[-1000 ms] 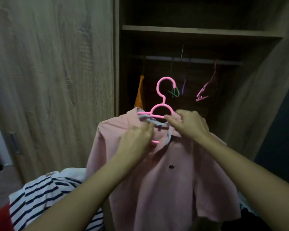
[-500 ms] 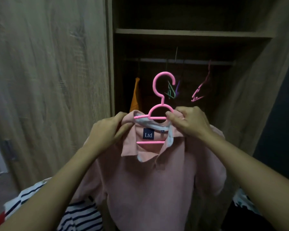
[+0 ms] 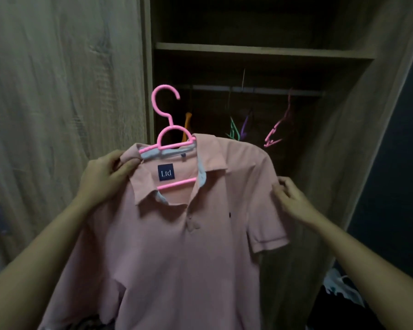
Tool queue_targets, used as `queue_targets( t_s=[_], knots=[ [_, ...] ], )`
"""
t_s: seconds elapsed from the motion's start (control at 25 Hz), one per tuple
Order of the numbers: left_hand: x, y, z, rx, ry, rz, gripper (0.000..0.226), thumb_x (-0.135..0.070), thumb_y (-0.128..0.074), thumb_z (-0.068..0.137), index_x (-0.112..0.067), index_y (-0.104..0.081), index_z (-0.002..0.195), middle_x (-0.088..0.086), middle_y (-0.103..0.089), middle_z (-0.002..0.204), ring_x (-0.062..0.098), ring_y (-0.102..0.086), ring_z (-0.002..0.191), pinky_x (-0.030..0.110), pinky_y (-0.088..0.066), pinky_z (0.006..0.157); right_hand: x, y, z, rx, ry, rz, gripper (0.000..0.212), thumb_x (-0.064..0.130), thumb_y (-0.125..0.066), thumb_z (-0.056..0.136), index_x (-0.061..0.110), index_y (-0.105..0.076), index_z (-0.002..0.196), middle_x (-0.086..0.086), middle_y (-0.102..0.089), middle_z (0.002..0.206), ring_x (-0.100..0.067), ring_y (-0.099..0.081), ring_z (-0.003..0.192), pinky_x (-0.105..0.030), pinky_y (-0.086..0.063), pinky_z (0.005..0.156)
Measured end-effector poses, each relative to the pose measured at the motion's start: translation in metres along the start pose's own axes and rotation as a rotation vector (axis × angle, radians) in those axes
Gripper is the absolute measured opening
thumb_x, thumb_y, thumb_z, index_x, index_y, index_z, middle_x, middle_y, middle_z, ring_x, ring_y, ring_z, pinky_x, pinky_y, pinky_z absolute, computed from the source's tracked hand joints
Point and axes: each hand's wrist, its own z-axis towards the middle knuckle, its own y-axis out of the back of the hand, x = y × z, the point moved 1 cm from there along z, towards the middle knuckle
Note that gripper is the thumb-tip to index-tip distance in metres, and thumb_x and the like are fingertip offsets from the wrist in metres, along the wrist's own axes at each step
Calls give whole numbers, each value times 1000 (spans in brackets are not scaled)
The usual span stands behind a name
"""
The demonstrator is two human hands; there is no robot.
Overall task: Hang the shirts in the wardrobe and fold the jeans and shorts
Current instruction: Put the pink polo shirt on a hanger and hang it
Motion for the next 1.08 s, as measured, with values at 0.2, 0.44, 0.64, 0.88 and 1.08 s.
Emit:
queue_targets(
  t_s=[0.2,0.44,0.64,0.88,1.08],
  knots=[
    [3,-16,-8,72,-18,11,55,-66,-42,75,-16,-63,82,5,-60,63,31,-59,65,41,-48,59,17,-6,6,-137,114,26,28,37,-41,97,20,-53,115,4,-58,98,-11,-55,88,-17,-41,67],
    [7,-16,-20,132,-207,143,52,-62,-44,75,-22,-67,99,8,-69,71,34,-67,68,34,-44,55,15,10,2,-258,179,123,26,24,-39,100,13,-59,88,4,-58,79,-2,-49,72,-14,-38,67],
    [2,-9,-25,135,-142,-97,32,-60,-50,75,-29,-58,72,-15,-57,65,-3,-48,52,14,-33,52,-4,37,12,-157,36,-43,39,33,-39,99,3,-64,94,-8,-65,90,-19,-58,86,-32,-45,81],
    [-18,-13,-19,166,-71,-199,39,-61,-59,70,-24,-66,74,-6,-57,62,2,-41,50,23,-34,50,34,22,-3,12,359,-272,46,51,-36,94,25,-57,125,13,-56,120,-5,-50,110,-27,-39,95],
    [-43,-8,-14,370,-122,-132,21,-42,-68,83,-53,-58,67,-27,-59,64,-4,-53,58,13,-36,53,33,-2,-8,80,391,-192,36,48,-40,93,27,-59,70,15,-58,64,-1,-52,62,-29,-40,61]
  ],
)
